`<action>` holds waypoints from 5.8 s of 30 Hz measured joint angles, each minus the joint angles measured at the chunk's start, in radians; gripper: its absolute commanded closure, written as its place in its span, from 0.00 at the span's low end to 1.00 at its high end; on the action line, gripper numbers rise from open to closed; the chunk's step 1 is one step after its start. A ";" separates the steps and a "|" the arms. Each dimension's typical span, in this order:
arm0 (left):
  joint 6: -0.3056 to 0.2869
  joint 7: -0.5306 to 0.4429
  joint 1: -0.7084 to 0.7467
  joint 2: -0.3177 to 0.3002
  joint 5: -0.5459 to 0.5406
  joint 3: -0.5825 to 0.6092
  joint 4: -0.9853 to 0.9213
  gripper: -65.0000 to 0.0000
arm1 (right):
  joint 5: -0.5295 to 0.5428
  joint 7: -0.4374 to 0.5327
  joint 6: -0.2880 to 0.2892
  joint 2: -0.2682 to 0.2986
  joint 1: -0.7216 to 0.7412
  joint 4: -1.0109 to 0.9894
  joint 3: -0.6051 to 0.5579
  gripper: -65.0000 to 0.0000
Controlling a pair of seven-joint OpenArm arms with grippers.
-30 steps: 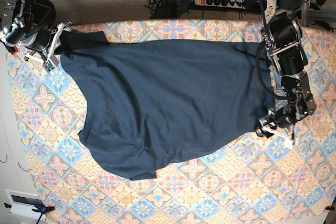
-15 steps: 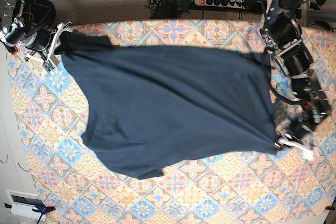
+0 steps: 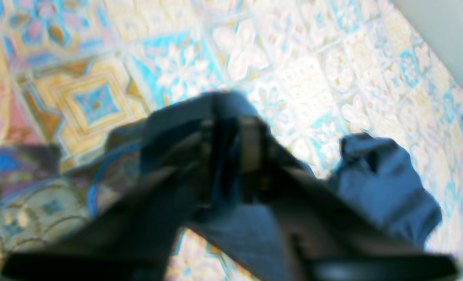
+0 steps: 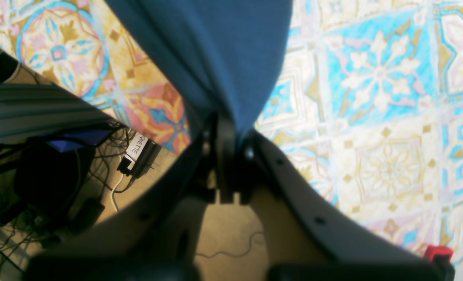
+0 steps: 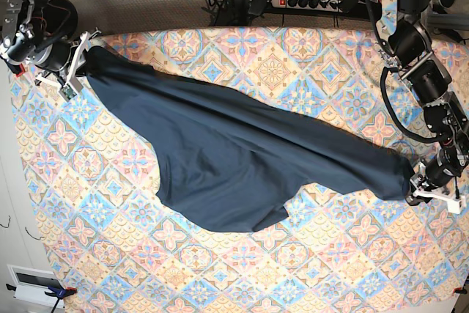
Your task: Layout the t-shirt on the table in an organized manner, then fold the t-shirt properly
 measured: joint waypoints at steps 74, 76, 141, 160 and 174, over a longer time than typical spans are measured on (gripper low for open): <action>0.009 0.018 0.182 0.014 -0.003 0.327 0.043 0.38 | -0.252 0.020 0.000 -0.201 1.076 -0.433 -0.167 0.98; 0.008 0.023 0.182 0.034 -0.014 0.332 0.042 0.69 | -0.252 0.020 0.000 -0.200 1.076 -0.433 -0.167 0.98; 0.251 -0.232 0.043 0.143 -0.095 0.523 -0.138 0.60 | -0.240 0.026 0.001 -0.203 0.965 -0.265 -0.180 0.98; 0.211 -0.166 0.007 0.213 -0.155 0.521 -0.012 1.00 | -0.191 0.012 0.003 -0.198 0.932 -0.222 -0.129 0.98; 0.195 0.145 0.208 -0.238 -0.847 0.267 0.240 1.00 | -0.182 0.019 0.003 -0.120 0.782 -0.126 -0.104 0.98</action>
